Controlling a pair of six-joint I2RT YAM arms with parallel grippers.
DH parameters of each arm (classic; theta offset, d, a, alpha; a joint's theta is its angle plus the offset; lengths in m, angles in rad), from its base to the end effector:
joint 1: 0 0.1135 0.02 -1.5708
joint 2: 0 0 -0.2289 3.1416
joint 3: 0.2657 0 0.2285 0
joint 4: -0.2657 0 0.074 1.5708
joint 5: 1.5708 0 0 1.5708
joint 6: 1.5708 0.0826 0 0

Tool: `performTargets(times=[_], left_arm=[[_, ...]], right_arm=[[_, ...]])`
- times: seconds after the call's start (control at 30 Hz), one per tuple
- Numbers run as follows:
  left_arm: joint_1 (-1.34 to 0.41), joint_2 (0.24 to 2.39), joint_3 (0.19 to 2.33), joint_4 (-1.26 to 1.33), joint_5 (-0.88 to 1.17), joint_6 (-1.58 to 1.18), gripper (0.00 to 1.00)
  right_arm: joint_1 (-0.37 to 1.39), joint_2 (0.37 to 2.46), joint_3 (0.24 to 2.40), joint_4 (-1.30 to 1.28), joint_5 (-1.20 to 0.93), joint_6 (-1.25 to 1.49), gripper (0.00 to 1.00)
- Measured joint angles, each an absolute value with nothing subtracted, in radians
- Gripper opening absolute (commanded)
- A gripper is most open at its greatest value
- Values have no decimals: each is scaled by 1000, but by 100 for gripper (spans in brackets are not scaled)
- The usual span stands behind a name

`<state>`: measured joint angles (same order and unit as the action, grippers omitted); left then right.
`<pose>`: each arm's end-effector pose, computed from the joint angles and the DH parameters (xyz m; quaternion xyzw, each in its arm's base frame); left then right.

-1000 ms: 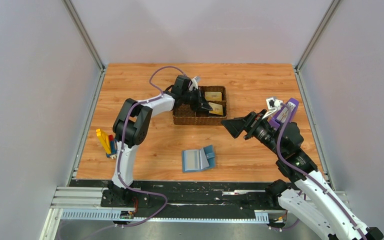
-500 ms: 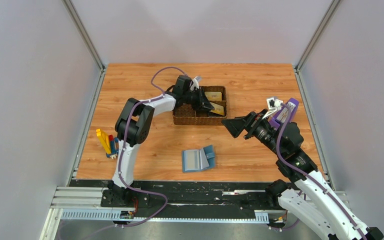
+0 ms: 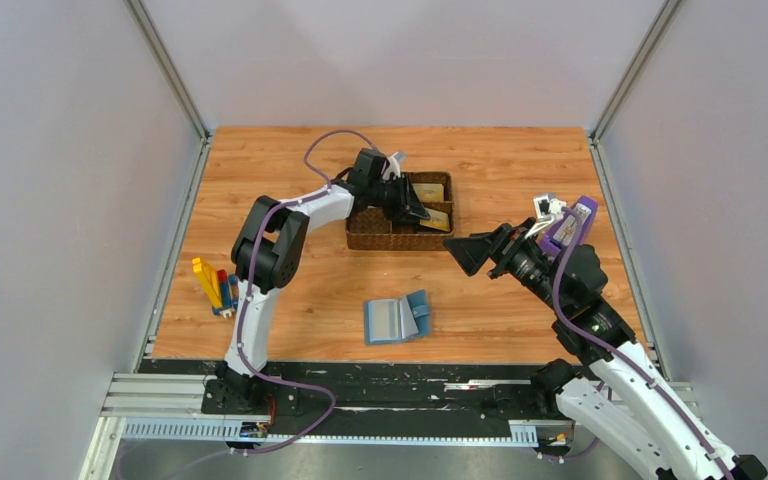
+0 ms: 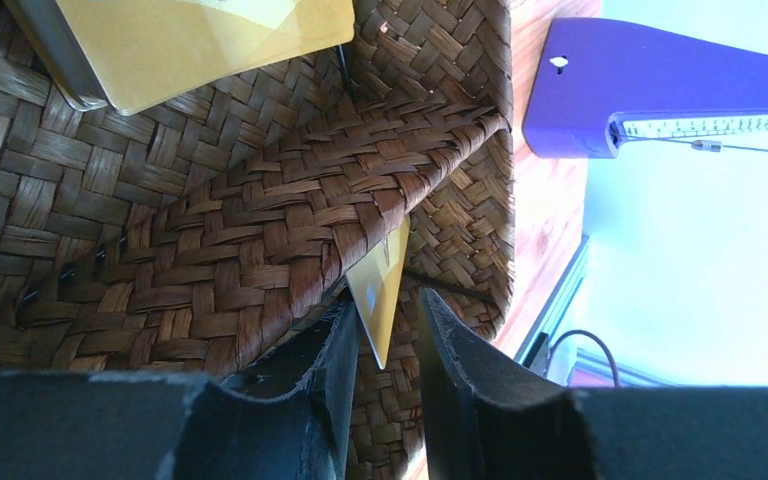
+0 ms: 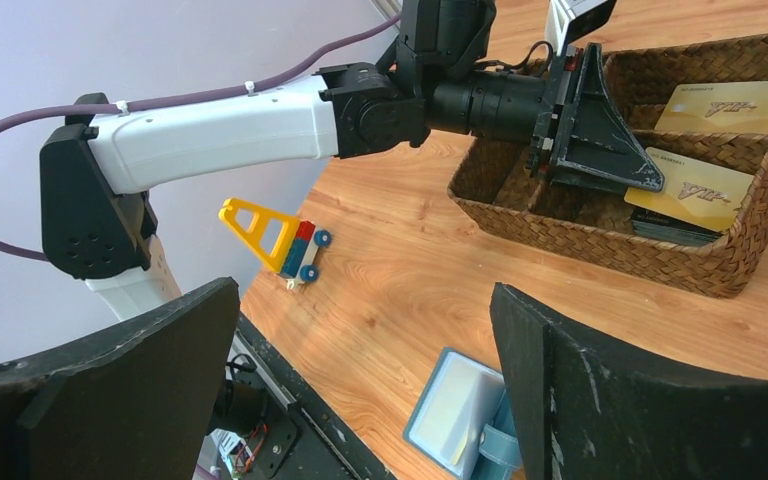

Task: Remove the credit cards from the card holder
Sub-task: Place the credit card in the storage box.

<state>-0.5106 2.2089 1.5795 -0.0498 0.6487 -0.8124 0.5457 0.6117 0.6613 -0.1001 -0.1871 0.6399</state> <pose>0.3932 -0.2775 0.1282 0.0073 0.8662 -0.4780 0.1458 0.1671 0.1194 0.3080 -0.0303 0.7238 0.4394 0.5311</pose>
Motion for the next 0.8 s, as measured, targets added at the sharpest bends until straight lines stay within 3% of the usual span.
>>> performTargets(times=[0.8], left_arm=[[-517,2192,1626,-223,572,-697,55]], right_arm=[[546,587,662,-101,-192,634,100]])
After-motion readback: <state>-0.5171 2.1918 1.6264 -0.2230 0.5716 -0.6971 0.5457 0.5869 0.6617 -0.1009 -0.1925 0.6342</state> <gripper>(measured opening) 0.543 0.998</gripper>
